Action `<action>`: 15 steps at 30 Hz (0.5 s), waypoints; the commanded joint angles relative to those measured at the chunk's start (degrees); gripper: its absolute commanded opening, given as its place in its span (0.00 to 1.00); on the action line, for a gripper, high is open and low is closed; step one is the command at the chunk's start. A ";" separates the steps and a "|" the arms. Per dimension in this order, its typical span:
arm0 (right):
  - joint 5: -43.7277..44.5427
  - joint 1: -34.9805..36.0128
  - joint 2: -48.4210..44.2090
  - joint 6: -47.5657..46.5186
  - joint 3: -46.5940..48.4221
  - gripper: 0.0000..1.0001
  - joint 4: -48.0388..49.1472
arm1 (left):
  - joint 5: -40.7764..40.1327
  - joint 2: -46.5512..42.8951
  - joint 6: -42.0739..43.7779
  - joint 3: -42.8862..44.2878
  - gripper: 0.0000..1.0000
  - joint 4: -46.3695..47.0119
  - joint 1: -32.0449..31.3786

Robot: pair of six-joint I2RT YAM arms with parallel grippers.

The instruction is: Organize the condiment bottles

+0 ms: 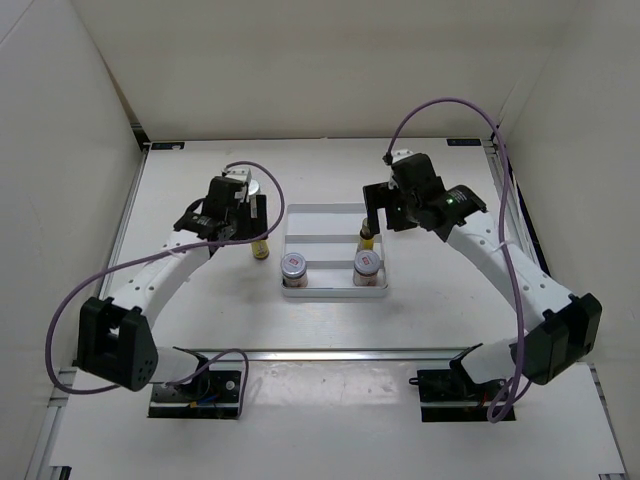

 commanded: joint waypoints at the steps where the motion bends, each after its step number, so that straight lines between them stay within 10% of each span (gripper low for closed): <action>1: 0.66 -0.32 -1.74 -0.75 -1.54 1.00 -0.51 | 1.99 1.83 -0.50 2.85 1.00 3.83 0.17; 9: 0.66 -0.32 -2.80 -0.75 -3.39 1.00 -1.11 | 1.99 11.76 -0.50 6.45 0.98 6.22 0.17; 15: 1.80 -0.85 -4.56 -1.81 -3.39 1.00 -2.18 | 1.99 14.23 -0.50 8.21 0.69 6.22 0.17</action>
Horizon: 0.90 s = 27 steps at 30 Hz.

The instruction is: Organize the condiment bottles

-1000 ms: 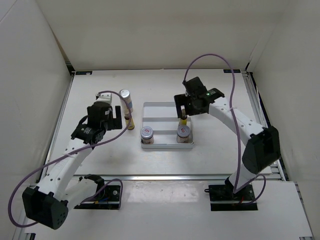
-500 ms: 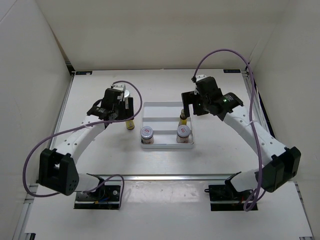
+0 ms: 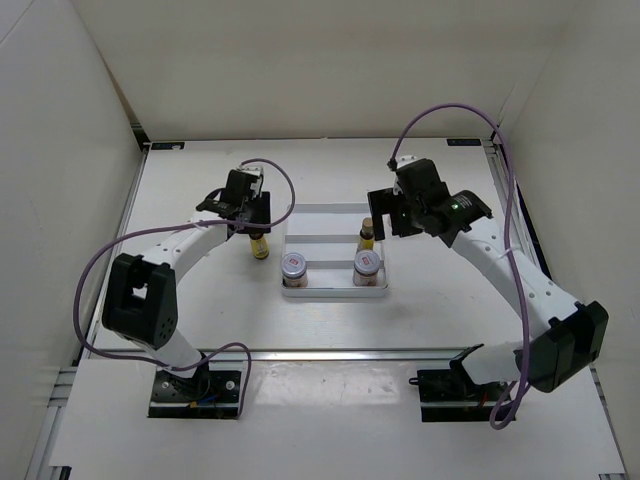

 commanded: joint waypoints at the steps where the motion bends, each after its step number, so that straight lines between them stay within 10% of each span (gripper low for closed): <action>1: 1.36 -1.06 -2.39 -1.28 0.00 1.00 -0.60 | 0.87 -1.13 -0.58 2.90 0.62 0.97 0.17; 27: 1.36 -2.74 -2.92 -1.81 -0.61 1.00 -1.13 | 9.57 -0.70 -0.06 22.58 0.17 -7.55 -3.08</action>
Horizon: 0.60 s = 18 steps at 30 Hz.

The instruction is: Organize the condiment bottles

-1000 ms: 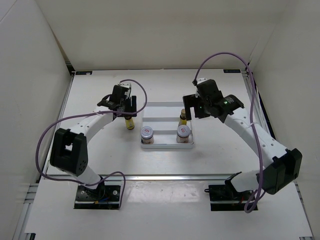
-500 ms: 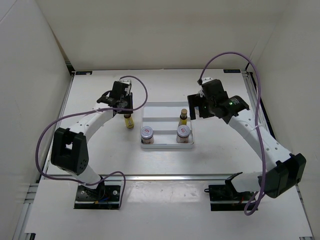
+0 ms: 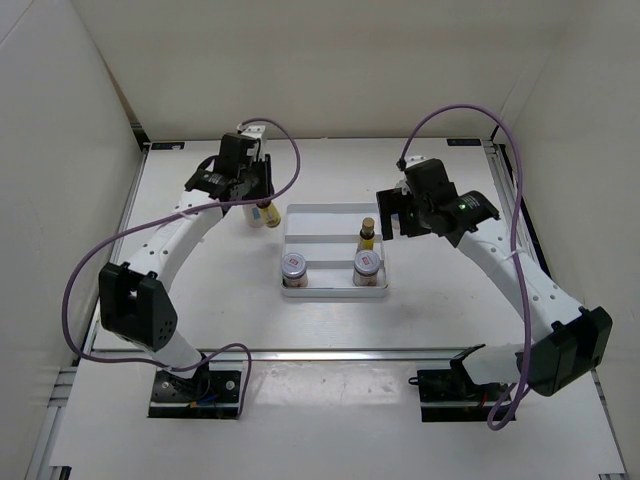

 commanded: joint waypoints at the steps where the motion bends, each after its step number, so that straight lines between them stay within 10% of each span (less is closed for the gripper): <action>1: 0.51 -0.31 -1.19 -0.70 0.13 1.00 0.25 | 6.05 -0.41 -0.02 4.91 0.17 1.35 -2.93; 18: 0.51 -0.84 -3.30 -0.70 -2.15 1.00 -0.81 | 9.75 10.66 3.50 2.01 0.13 1.35 -7.59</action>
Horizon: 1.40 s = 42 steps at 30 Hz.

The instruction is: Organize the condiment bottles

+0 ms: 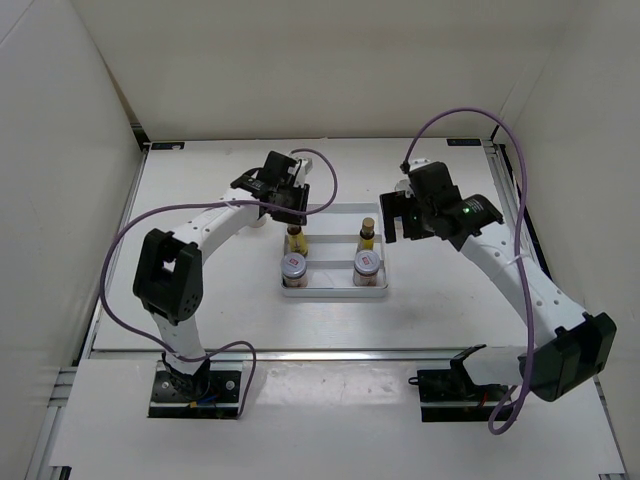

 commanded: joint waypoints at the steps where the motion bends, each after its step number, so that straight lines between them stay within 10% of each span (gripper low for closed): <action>1: 0.51 -0.31 -1.79 -0.68 -0.74 1.00 -0.54 | 0.57 -1.69 0.81 -0.33 0.13 1.39 0.08; 8: 0.51 -0.31 -1.79 -0.68 -0.74 1.00 -0.54 | -0.74 -0.45 0.81 -0.86 0.56 1.39 -0.54; 10: 0.51 -0.31 -1.79 -0.68 -0.74 1.00 -0.54 | -2.76 -0.45 0.81 -0.34 1.00 0.08 -1.14; 22: -1.75 -8.11 1.71 2.05 6.20 1.00 -1.07 | -13.30 -14.41 5.90 9.08 1.00 -7.66 -1.15; 35: -4.67 -13.67 22.80 -1.20 24.30 1.00 -0.54 | -31.15 -42.01 4.85 -30.11 1.00 8.59 7.72; 42: -4.67 -14.20 34.15 -1.20 28.97 1.00 -1.95 | -33.62 -41.33 4.68 -29.26 1.00 8.68 7.73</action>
